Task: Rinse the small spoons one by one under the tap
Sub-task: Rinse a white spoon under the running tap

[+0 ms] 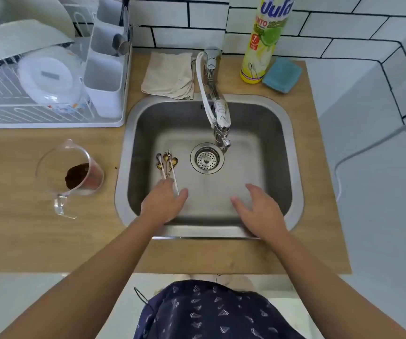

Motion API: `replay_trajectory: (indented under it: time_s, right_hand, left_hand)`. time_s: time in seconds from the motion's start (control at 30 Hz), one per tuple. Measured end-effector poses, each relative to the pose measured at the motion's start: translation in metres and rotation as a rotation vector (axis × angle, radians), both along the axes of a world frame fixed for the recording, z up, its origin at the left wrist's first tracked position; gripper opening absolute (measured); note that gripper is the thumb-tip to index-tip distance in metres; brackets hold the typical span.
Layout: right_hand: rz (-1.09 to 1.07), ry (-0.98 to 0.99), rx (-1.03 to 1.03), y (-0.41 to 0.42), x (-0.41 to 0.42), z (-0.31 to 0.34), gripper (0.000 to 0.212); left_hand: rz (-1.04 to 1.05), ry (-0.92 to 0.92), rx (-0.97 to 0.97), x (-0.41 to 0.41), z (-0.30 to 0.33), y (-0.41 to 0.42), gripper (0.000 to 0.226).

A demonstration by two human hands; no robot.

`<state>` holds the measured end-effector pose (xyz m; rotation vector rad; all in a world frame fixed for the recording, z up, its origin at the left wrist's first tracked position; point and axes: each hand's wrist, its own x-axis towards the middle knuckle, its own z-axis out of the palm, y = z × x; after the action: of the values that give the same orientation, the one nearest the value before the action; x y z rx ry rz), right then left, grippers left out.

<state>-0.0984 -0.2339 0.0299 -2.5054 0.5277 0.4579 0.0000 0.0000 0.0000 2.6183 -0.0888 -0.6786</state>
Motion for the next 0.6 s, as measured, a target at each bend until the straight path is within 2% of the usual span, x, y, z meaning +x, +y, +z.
replay_trajectory:
  time_s: [0.23,0.4,0.6]
  right_hand:
    - [-0.179,-0.109,0.146,0.003,0.017,-0.010,0.051]
    - [-0.309,-0.146,0.258,0.001,0.025,-0.012,0.038]
    - [-0.390,-0.216,0.309,-0.006,0.042,-0.001,0.028]
  left_hand:
    - [0.161,0.071,0.068,0.050,-0.042,-0.025,0.027]
    - [0.254,0.097,0.134,0.057,-0.054,-0.030,0.020]
    - [0.225,0.129,0.138,0.058,-0.055,-0.026,0.017]
